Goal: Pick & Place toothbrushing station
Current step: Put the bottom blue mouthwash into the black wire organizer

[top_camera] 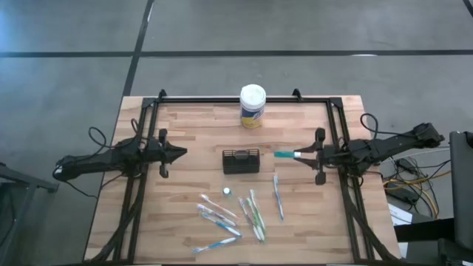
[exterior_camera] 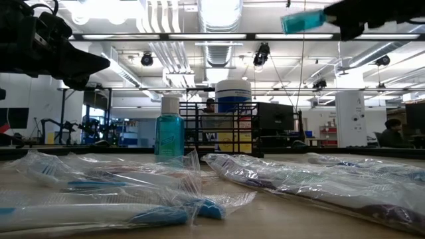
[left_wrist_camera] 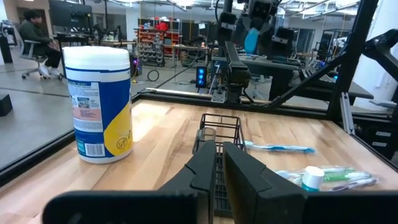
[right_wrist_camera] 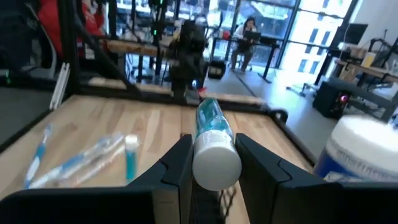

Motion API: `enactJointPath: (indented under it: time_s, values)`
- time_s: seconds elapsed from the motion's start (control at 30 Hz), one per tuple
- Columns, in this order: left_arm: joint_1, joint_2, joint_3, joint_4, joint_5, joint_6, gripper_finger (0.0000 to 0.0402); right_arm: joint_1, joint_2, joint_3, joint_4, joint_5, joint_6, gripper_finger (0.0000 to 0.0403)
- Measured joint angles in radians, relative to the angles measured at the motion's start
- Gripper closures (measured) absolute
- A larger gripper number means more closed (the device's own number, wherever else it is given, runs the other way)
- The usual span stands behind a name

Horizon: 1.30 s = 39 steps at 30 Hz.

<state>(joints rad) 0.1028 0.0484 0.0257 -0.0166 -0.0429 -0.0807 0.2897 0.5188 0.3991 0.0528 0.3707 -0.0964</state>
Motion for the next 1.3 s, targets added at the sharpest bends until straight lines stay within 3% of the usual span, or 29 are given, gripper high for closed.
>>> enactJointPath:
  time_s: [0.1,0.2,0.3,0.5,0.63,1.0,1.17,1.3]
  values:
    - [0.000,0.000,0.000,0.000,0.000,0.000,0.0367,-0.001,0.042,0.102,-0.058,0.019,-0.001,0.0312]
    - [0.000,0.000,0.000,0.000,0.000,0.000,0.0367,-0.003,0.127,0.255,-0.242,0.094,0.012,0.0312]
    - [0.000,0.000,0.001,-0.001,0.000,-0.001,0.0367,-0.020,0.253,0.441,-0.468,0.143,0.043,0.0312]
    - [0.000,0.000,0.001,-0.001,-0.002,-0.001,0.0367,-0.094,0.558,0.833,-0.906,0.139,0.113,0.0312]
    - [0.000,0.000,0.002,-0.001,-0.002,-0.001,0.0367,-0.144,0.751,1.061,-1.111,0.052,0.105,0.0312]
    - [0.000,0.000,0.002,-0.001,-0.002,-0.002,0.0367,-0.245,1.179,1.598,-1.370,-0.166,-0.055,0.0312]
    - [0.000,0.000,0.002,-0.001,-0.002,-0.002,0.0367,-0.278,1.348,1.792,-1.475,-0.297,-0.144,0.0312]
    - [0.000,0.000,0.002,-0.001,-0.002,-0.002,0.0367,-0.279,1.450,1.888,-1.544,-0.328,-0.209,0.0312]
